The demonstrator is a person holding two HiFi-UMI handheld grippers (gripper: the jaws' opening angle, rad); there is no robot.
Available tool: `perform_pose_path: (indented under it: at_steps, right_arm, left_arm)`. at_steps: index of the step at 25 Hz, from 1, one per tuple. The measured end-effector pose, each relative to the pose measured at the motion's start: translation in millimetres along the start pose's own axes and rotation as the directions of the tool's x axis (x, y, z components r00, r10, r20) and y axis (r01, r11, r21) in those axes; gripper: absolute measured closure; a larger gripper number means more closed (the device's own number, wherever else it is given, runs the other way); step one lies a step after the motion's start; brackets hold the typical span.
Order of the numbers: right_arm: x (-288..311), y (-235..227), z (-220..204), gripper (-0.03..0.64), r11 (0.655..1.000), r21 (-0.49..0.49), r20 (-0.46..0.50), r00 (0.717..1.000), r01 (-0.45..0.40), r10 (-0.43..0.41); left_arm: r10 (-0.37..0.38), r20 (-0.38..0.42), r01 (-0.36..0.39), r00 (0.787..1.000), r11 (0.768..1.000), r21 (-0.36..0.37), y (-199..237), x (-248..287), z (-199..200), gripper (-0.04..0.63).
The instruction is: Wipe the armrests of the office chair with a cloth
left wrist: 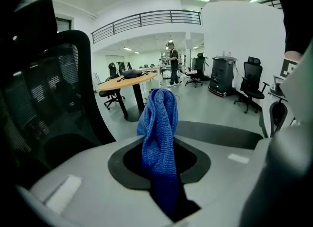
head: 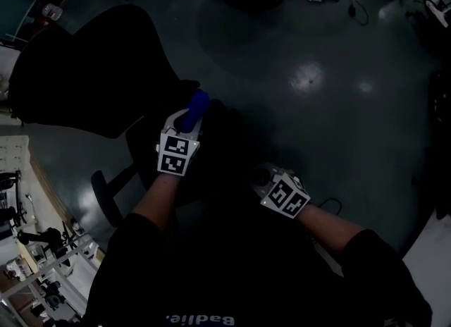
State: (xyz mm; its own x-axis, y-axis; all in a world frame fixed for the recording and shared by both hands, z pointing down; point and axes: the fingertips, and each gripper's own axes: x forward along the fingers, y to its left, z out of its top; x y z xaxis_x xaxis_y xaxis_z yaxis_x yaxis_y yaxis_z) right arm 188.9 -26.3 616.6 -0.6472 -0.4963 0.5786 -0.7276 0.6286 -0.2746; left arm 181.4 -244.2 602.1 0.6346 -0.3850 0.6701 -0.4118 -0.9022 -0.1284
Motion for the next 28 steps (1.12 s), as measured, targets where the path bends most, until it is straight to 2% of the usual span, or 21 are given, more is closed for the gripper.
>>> perform_pose_path:
  at_steps: [10, 18, 28]
  right_arm:
    - [0, 12, -6, 0.614, 1.000, 0.018, 0.027, 1.000, -0.015, 0.015]
    - [1, 20, -11, 0.614, 0.999, 0.008, 0.016, 0.999, -0.047, 0.047]
    - [3, 37, -15, 0.614, 0.998, 0.037, 0.030, 0.998, -0.051, 0.050]
  left_arm:
    - [-0.037, -0.004, 0.037, 0.999, 0.996, 0.079, -54, -20, -5, 0.492]
    - [-0.084, -0.013, 0.085, 0.996, 0.993, 0.086, -97, -41, -18, 0.492]
    - [-0.181, -0.004, 0.181, 0.984, 0.981, 0.070, -160, -87, -45, 0.492]
